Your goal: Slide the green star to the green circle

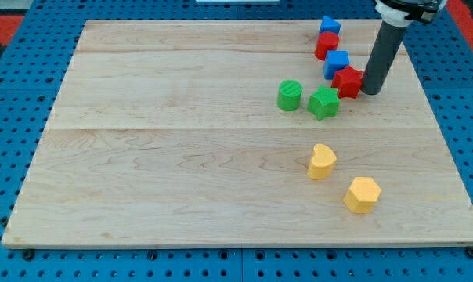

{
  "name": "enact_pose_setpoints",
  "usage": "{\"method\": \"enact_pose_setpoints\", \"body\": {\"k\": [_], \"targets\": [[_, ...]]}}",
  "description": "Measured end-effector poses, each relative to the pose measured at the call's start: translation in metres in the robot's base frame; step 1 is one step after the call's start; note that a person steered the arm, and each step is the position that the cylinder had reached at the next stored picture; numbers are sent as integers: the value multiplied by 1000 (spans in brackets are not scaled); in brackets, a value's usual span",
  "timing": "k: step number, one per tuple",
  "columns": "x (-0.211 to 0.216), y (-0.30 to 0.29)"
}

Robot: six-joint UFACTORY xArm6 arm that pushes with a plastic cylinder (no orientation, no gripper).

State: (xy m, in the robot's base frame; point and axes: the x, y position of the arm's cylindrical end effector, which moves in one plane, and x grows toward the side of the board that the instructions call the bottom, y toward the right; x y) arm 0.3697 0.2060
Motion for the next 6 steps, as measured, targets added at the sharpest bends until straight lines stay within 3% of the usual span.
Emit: {"method": "enact_pose_setpoints", "body": {"k": [3, 6], "targets": [[44, -7], [43, -104]]}}
